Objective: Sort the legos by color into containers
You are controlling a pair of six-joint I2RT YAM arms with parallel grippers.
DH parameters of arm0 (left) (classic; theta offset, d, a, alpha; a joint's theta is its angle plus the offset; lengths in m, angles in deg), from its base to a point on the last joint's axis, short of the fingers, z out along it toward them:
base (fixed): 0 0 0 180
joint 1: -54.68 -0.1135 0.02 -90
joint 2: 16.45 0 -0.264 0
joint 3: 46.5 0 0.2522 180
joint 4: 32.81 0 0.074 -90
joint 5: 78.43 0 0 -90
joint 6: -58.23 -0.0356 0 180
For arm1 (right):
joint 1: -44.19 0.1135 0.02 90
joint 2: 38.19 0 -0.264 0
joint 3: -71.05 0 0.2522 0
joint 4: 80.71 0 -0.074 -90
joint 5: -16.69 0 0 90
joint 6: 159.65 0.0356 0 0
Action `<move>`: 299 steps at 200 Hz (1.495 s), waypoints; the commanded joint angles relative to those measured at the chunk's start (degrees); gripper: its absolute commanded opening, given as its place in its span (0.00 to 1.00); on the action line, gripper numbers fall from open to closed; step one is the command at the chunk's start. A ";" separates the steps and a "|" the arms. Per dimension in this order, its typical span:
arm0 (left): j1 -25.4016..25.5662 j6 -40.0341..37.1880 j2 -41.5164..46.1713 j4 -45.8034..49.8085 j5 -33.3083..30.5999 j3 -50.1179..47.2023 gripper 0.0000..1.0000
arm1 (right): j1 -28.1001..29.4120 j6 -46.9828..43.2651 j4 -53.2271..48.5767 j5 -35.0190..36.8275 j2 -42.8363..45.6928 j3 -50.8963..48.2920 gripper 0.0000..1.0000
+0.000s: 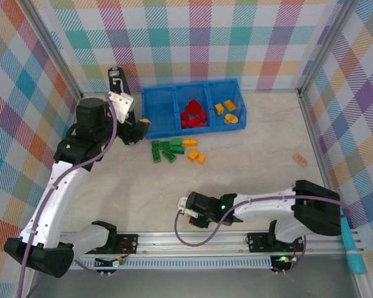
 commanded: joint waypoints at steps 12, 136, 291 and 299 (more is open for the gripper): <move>0.40 10.54 -1.03 3.33 -5.42 0.22 0.99 | -13.01 -6.59 -2.61 0.58 12.78 3.84 0.26; 2.38 32.54 -6.47 -0.04 -3.80 -18.08 0.94 | -59.43 -9.95 -4.11 -12.37 -21.31 47.87 0.29; 6.97 36.45 -26.71 -10.12 -10.37 -19.14 0.86 | -60.20 -12.16 -3.68 -13.68 -43.86 64.42 0.47; 7.16 36.44 -28.12 -10.12 -10.60 -18.50 0.86 | -60.20 -12.12 -3.69 -13.84 -43.74 64.39 0.49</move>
